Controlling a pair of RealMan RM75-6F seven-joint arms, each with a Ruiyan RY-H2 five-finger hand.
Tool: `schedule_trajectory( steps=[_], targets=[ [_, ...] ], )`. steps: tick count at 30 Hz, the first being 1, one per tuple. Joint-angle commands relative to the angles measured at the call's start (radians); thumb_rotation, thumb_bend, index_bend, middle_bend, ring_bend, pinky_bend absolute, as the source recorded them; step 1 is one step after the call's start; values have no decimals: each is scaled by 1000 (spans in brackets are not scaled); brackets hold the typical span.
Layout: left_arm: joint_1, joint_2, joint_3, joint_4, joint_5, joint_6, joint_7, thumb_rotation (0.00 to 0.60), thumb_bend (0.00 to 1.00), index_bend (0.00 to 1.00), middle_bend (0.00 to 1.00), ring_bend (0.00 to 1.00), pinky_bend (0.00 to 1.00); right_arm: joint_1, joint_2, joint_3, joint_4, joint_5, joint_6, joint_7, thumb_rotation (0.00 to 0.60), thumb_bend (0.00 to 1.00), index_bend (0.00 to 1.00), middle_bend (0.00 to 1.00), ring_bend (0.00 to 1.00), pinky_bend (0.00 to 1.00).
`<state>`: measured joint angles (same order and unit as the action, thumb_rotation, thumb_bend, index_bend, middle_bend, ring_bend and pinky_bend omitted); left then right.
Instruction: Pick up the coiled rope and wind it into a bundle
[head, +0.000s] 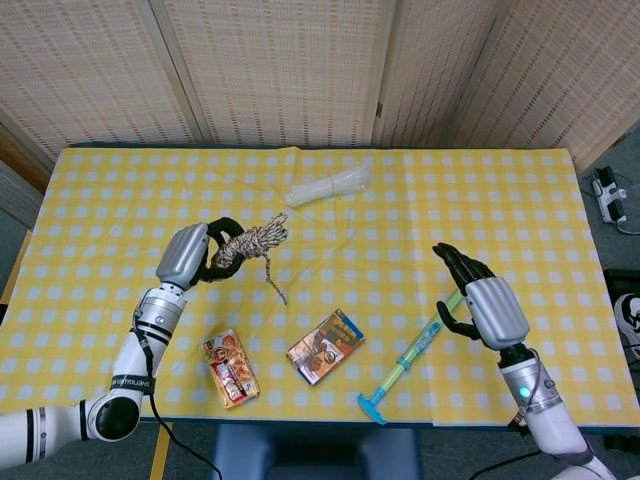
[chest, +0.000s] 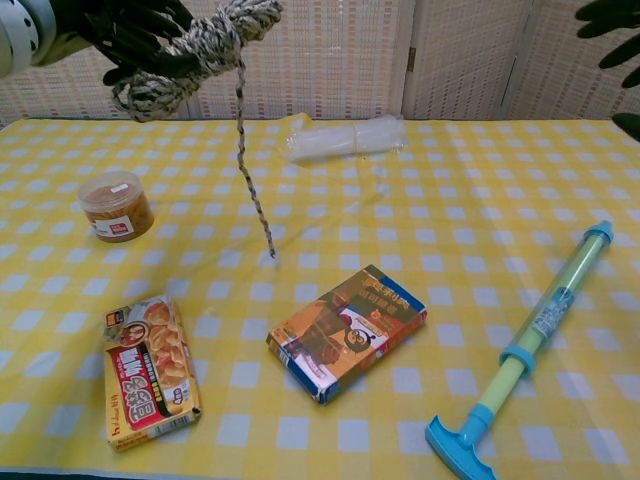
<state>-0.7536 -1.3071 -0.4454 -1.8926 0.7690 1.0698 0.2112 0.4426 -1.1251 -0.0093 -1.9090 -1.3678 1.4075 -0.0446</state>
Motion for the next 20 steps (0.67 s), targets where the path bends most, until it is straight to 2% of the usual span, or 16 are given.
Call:
schedule_trajectory(
  steps=[1,5,11,20],
  targets=[
    [19,13,17,-3,39,8,-33,600,720,680,763,765,855,-104,57,-71,69,-75,79,86,600,487,37,36,99,106],
    [37,30,40,1,85,8,-65,600,719,680,763,765,854,-183,72,-104,128,-124,138,177,600,487,8,7,64,38],
    [62,53,54,2,123,14,-115,600,720,680,763,764,854,-275,38,-116,224,-174,220,201,600,487,6,7,53,22],
    [78,59,76,13,160,24,-149,600,720,680,763,764,854,-341,5,-114,289,-192,226,255,600,487,6,9,50,19]
  ],
)
